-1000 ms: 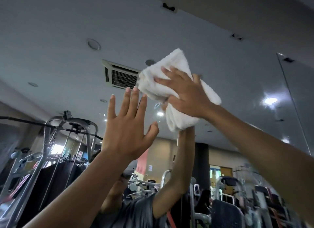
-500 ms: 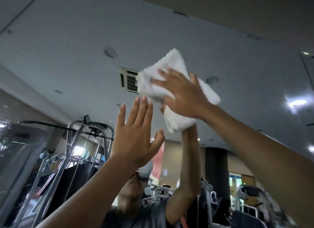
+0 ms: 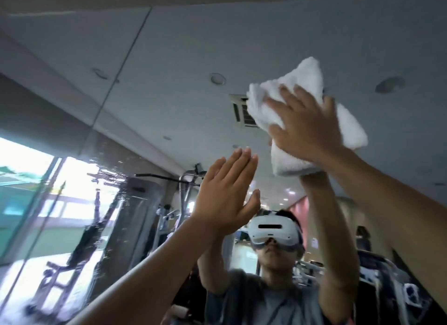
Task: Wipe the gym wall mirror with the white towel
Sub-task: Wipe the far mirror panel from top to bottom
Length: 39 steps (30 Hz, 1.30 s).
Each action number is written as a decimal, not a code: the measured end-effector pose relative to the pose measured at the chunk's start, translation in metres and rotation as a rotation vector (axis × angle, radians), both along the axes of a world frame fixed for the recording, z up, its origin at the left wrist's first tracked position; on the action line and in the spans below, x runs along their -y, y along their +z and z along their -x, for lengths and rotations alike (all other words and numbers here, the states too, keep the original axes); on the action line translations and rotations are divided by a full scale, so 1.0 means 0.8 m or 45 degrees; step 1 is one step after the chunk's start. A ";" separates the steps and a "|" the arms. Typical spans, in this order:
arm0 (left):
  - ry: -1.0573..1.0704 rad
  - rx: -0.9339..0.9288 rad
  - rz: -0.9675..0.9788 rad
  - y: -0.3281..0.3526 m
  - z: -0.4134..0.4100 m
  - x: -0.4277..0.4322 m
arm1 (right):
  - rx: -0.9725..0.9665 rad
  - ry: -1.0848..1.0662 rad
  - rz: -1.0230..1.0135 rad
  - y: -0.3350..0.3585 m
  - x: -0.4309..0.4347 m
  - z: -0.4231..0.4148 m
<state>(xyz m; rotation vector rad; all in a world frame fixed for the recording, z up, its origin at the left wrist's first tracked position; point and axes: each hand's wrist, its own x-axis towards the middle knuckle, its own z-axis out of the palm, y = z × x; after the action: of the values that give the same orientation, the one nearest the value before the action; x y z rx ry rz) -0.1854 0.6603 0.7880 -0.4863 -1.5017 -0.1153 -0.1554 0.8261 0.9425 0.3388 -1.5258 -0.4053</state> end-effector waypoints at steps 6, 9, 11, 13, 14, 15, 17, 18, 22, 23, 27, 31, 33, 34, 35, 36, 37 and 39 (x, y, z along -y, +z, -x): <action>0.025 0.169 -0.259 -0.014 0.000 0.001 | 0.005 0.037 -0.084 0.004 -0.045 -0.005; 0.025 0.179 -0.305 -0.013 0.001 0.002 | -0.062 0.092 0.276 -0.005 -0.015 -0.006; 0.022 0.197 -0.287 -0.011 -0.001 0.002 | -0.007 0.065 0.321 -0.027 0.011 -0.002; 0.036 0.194 -0.263 -0.010 -0.004 0.006 | 0.035 0.018 0.047 -0.048 0.018 0.003; 0.051 0.179 -0.233 -0.009 -0.005 0.012 | 0.070 0.016 -0.161 -0.051 0.011 -0.002; 0.074 0.163 -0.190 -0.007 -0.006 0.018 | 0.124 0.017 -0.358 -0.047 0.000 -0.007; 0.139 0.127 -0.081 -0.002 -0.005 0.037 | 0.204 -0.018 -0.556 -0.024 -0.029 -0.014; 0.172 0.111 -0.024 -0.002 -0.003 0.047 | 0.194 -0.012 -0.468 -0.011 -0.042 -0.017; 0.144 0.009 0.043 -0.011 0.010 0.074 | -0.030 0.114 0.430 -0.014 -0.019 -0.013; 0.104 -0.006 0.031 -0.015 0.013 0.076 | -0.046 0.102 0.485 -0.031 -0.002 -0.007; 0.066 -0.034 0.020 -0.018 0.018 0.077 | 0.136 -0.036 -0.309 -0.097 0.018 -0.004; 0.083 -0.003 0.018 -0.025 0.024 0.078 | 0.176 -0.088 -0.380 -0.059 -0.030 -0.023; 0.097 0.006 0.021 -0.031 0.028 0.080 | 0.011 0.014 0.213 -0.059 -0.030 -0.020; 0.097 0.001 0.015 -0.033 0.029 0.081 | -0.048 0.037 0.488 -0.069 -0.016 -0.014; 0.092 -0.011 0.007 -0.035 0.030 0.081 | -0.074 0.037 0.647 -0.084 -0.001 -0.007; 0.083 -0.022 0.001 -0.035 0.030 0.081 | -0.079 0.008 0.650 -0.104 0.012 -0.002; 0.071 -0.030 -0.002 -0.036 0.030 0.081 | -0.058 -0.032 0.504 -0.125 0.020 0.000; 0.046 -0.043 -0.002 -0.036 0.028 0.080 | 0.066 -0.098 -0.020 -0.151 0.008 -0.006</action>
<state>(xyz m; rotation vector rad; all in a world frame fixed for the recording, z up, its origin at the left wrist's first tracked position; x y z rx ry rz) -0.2081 0.5960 0.7594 -0.4576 -1.4767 -0.0800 -0.1506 0.8194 0.8217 0.3057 -1.5905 -0.4724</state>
